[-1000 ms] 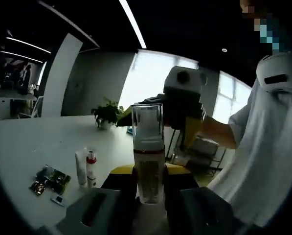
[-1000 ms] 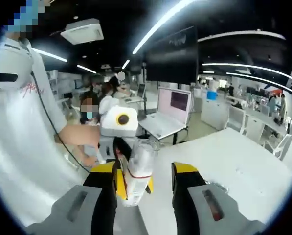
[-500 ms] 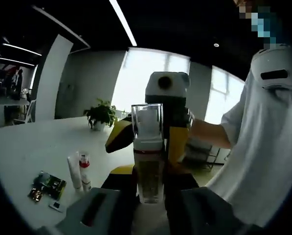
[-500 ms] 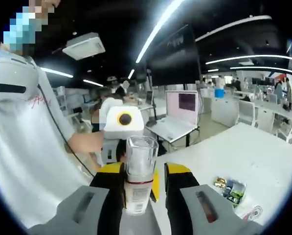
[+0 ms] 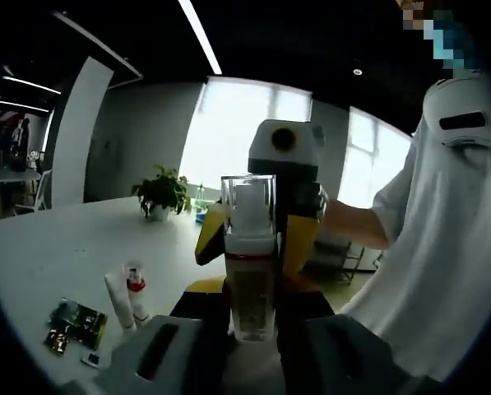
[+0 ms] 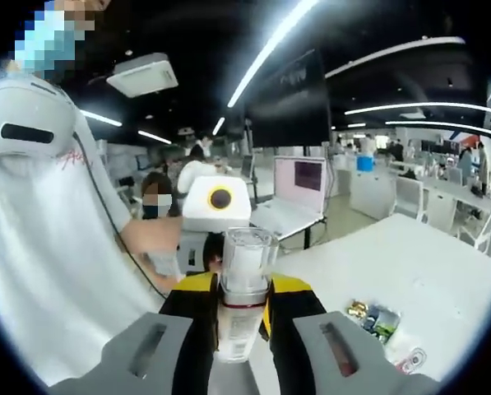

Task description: Arrange the skincare products in the storage area until every visible bottle or jar stands upright without overlapping.

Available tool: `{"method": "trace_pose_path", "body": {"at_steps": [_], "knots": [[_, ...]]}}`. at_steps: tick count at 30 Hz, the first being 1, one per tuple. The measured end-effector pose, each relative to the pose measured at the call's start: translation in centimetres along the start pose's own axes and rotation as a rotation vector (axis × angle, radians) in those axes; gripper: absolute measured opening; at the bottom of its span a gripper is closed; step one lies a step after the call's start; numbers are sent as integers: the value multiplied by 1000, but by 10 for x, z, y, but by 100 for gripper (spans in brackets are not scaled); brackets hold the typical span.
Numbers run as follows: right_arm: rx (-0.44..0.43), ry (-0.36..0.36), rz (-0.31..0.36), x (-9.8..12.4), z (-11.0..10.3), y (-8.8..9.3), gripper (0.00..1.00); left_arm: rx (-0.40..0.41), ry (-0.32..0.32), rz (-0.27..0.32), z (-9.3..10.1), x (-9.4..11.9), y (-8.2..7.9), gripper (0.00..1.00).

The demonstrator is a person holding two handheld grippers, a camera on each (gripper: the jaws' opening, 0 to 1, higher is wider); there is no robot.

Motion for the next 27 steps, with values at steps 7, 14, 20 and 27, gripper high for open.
{"method": "trace_pose_path", "body": {"at_steps": [7, 14, 20, 27], "knots": [[7, 11, -14, 3, 7, 19, 22, -8, -11, -38, -5, -15, 14, 19], [10, 52, 44, 17, 15, 32, 21, 11, -7, -51, -12, -30, 24, 20], [-36, 58, 10, 24, 26, 47, 22, -82, 6, -127, -15, -45, 35, 20], [-14, 50, -49, 35, 37, 53, 22, -107, 32, -128, -24, -55, 39, 20]]}}
Point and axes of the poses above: the point that each gripper's makers call its tool centre point, and the gripper's own axes: x roughly backward along the fingers, z roughly to its right, y roughly out of its underside, the point moved 3 cm from there along x, roughly backward along the fingers, and after that the axes turned 7 degrees about -x, right-handed, at the moved point
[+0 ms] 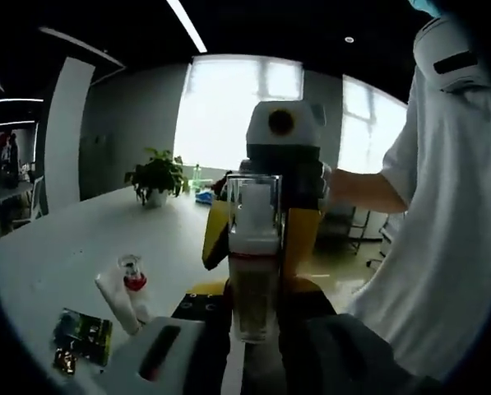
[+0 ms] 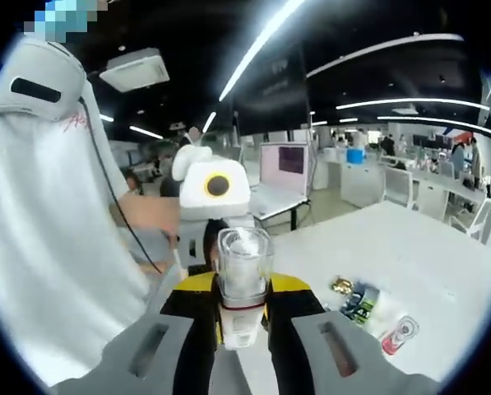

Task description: Arrange the skincare products in the storage area until every visible bottle or jar stands upright without overlapping.

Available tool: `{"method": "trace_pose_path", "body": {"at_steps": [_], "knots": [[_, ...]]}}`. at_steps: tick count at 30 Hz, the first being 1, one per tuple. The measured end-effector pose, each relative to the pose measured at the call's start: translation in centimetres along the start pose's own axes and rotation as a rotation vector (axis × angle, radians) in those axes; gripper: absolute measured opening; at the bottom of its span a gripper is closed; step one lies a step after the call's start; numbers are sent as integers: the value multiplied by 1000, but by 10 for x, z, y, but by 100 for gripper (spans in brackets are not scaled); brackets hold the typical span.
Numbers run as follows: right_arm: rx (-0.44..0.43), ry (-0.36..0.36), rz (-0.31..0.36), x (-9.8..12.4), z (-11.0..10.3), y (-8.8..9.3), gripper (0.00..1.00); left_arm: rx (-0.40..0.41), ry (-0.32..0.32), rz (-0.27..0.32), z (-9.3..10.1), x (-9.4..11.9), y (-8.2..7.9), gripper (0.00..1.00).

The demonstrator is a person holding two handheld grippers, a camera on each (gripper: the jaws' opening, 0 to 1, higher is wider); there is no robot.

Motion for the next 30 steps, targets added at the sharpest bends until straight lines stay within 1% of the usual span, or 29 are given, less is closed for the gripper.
{"method": "trace_pose_path", "body": {"at_steps": [2, 5, 6, 7, 8, 10, 12, 14, 16, 20, 25, 27, 30], "knots": [[8, 8, -29, 2, 6, 4, 22, -7, 5, -19, -4, -4, 4, 20], [3, 7, -41, 3, 11, 7, 22, 2, 20, -16, -9, -11, 9, 20], [5, 9, -49, 4, 13, 8, 22, 1, 18, -16, -11, -13, 10, 20], [12, 17, -63, 5, 21, 10, 22, 2, 17, -17, -12, -16, 11, 20], [10, 18, -76, 6, 24, 13, 22, 4, 19, -20, -14, -18, 13, 20], [6, 22, -87, 6, 30, 17, 21, 4, 15, -26, -18, -22, 17, 20], [20, 24, -99, 5, 33, 21, 21, 4, 12, -36, -21, -25, 21, 21], [48, 32, -115, 3, 39, 28, 21, 14, -2, -61, -26, -29, 27, 21], [53, 37, -125, 2, 43, 34, 20, 37, -11, -85, -31, -32, 36, 22], [45, 47, -130, 2, 53, 48, 20, 56, -18, -108, -37, -40, 49, 23], [31, 63, -141, 1, 66, 62, 20, 61, -13, -150, -41, -50, 64, 30], [21, 61, -136, 0, 69, 65, 20, 72, -10, -153, -44, -53, 68, 33], [7, 58, -130, -2, 73, 68, 20, 80, -1, -161, -48, -58, 74, 34]]}}
Point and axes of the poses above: the point that each gripper's makers call its tool centre point, and the gripper's own axes: x roughly backward along the fingers, z roughly to its right, y roughly out of its underside, the point moved 3 cm from there along x, roughly backward along the fingers, and after that the axes turned 7 degrees about -x, right-handed, at the moved point
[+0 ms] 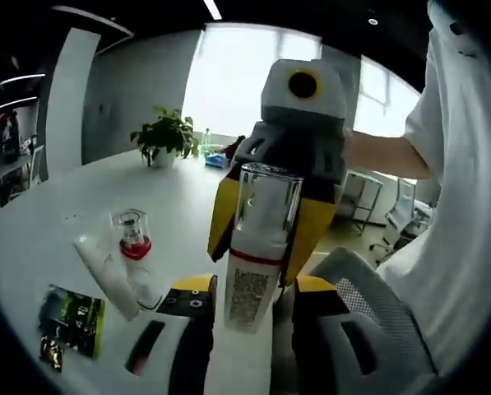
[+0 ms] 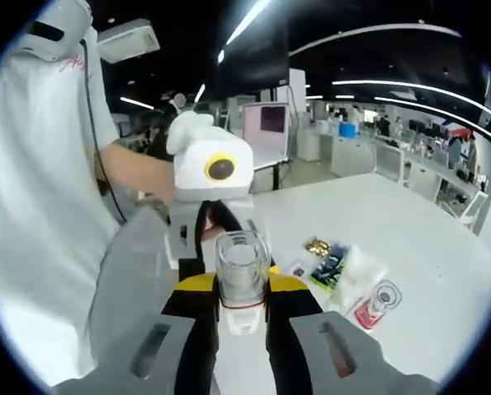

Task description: Arrange the skincare products in the storage area until every visible bottle or jar stands upright without overlapping.

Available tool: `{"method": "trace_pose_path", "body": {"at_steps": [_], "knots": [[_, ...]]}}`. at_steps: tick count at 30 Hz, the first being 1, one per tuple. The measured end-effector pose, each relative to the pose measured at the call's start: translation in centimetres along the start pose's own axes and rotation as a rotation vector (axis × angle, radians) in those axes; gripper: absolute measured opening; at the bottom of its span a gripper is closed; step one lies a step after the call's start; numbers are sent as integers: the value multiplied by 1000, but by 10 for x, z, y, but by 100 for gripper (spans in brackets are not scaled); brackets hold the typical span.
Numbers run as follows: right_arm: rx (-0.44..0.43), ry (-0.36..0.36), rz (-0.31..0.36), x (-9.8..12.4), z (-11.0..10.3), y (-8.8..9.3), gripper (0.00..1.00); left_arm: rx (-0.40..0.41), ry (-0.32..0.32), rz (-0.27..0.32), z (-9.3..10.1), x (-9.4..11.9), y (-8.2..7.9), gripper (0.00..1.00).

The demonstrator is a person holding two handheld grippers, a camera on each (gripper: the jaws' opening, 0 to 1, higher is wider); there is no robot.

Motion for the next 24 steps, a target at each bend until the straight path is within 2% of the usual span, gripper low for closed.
{"method": "trace_pose_path", "body": {"at_steps": [4, 8, 12, 18, 24], "knots": [[-9, -1, -6, -5, 6, 8, 20, 12, -3, -18, 2, -6, 4, 37], [-34, 8, 0, -7, 15, 18, 20, 29, -18, -46, -8, -10, 16, 42], [-64, 30, -1, -9, 29, 33, 20, 62, -29, -64, -8, -7, 23, 44], [-76, 55, -29, -14, 50, 57, 20, 110, -82, -92, -13, -5, 36, 54], [-57, 94, -42, -22, 71, 80, 20, 146, -133, -106, -22, 3, 49, 58]]}}
Point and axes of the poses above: the point that each gripper's makers call its tool centre point, and the gripper's own axes: x roughly backward along the fingers, z roughly to its right, y roughly out of its underside, the point moved 3 cm from there along x, roughly backward along the fingers, and after that the axes turned 7 degrees about -x, right-handed, at the moved point
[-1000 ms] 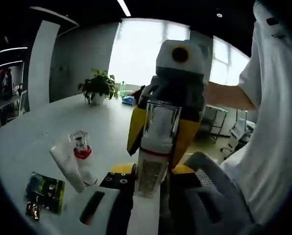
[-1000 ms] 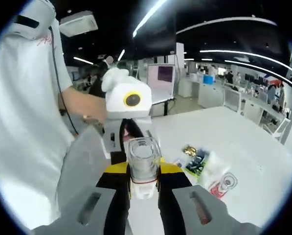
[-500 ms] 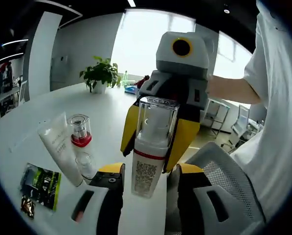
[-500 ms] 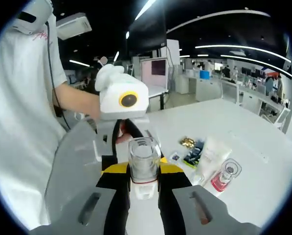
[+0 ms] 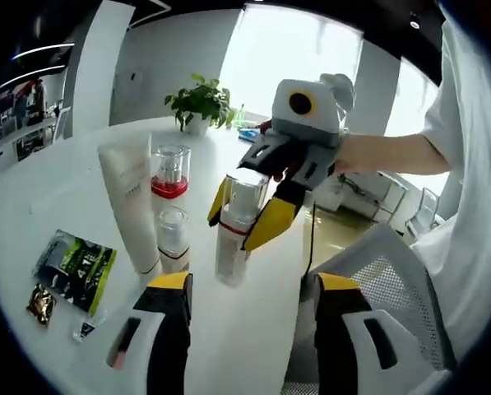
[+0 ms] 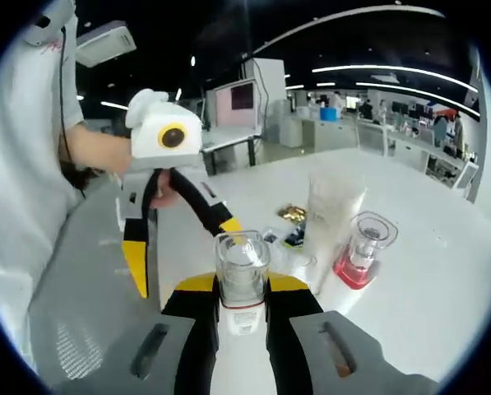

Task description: Arrange the skincare products in the storage area until every visible bottle or jar stands upright without overlapping.

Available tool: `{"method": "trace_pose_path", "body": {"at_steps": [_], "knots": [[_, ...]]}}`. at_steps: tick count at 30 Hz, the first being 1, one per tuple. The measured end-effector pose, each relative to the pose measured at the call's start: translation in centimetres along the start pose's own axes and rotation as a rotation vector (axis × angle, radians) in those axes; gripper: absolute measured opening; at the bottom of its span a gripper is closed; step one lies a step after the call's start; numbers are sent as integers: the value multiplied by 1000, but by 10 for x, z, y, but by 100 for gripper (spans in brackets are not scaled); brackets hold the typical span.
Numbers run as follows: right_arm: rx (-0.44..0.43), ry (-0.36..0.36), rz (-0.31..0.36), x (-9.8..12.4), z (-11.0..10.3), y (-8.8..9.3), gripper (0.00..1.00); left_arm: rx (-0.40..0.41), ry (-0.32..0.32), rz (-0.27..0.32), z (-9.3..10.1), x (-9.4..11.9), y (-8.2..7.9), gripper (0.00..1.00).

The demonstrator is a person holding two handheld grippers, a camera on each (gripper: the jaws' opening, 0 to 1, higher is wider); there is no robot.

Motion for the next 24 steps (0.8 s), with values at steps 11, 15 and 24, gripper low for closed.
{"method": "trace_pose_path", "body": {"at_steps": [11, 15, 24], "knots": [[25, 20, -22, -8, 12, 18, 20, 76, -138, -9, -37, 25, 17, 74], [40, 9, -25, -12, 14, 22, 20, 84, -183, -21, -47, 32, 23, 83], [47, 12, -23, -14, 21, 29, 20, 98, -231, -22, -58, 44, 28, 88]]}}
Point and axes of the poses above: the point that each gripper's makers call its tool centre point, and the gripper's own axes: x roughly backward along the fingers, z roughly to its right, y roughly out of its underside, the point moved 3 cm from there along x, roughly backward along the fingers, and after that the axes turned 7 degrees about -x, right-handed, at the moved point
